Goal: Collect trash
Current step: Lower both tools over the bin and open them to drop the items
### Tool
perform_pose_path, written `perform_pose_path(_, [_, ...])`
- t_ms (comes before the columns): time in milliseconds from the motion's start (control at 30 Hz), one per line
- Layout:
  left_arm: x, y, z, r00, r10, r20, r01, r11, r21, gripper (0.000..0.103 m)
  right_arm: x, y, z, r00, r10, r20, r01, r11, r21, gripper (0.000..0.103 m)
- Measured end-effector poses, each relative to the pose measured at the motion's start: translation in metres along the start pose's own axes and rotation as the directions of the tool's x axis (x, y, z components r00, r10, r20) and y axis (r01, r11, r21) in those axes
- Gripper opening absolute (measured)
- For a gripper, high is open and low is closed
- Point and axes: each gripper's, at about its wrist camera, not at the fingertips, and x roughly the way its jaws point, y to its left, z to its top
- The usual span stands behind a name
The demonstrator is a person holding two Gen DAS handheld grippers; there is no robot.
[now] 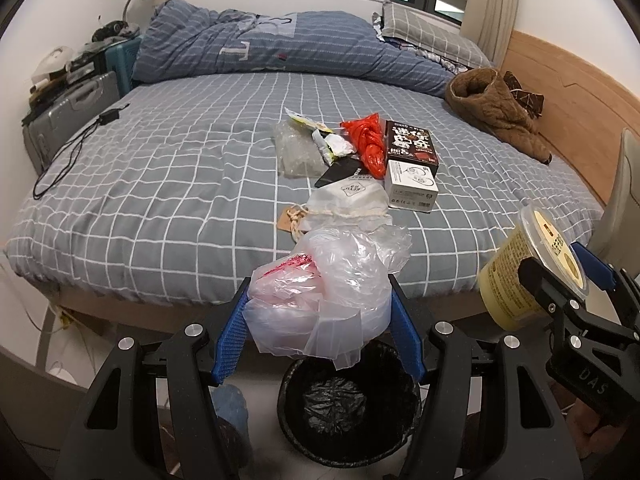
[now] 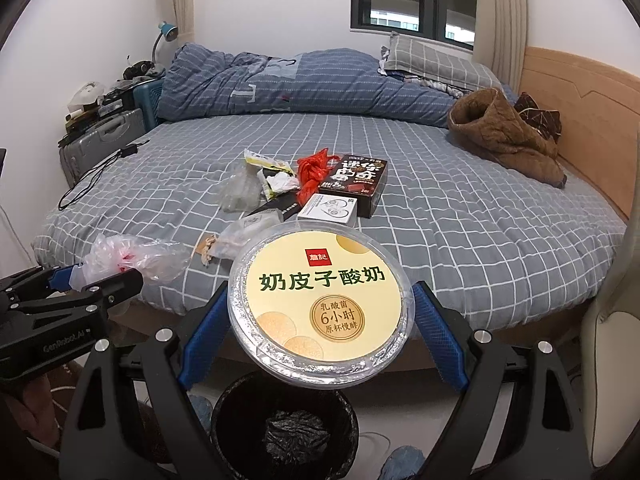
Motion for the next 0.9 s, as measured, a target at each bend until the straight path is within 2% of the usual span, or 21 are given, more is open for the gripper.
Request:
perform_pose_path(433, [-0.015, 0.003, -0.024, 0.999, 0.010, -0.035, -0.011, 1.000, -0.009, 0.062, -0.022, 0.013, -0.009, 1.000, 0.015, -0.010, -0.015, 1.000, -0.002, 0.084])
perform_pose_path(900, [0.020, 0.020, -0.062, 0.992, 0.023, -0.127, -0.028, 0.999, -0.036, 0.062, 0.013, 0.017, -0.050, 0.992, 0.036, -0.122, -0.036, 0.999, 0.007, 0.084])
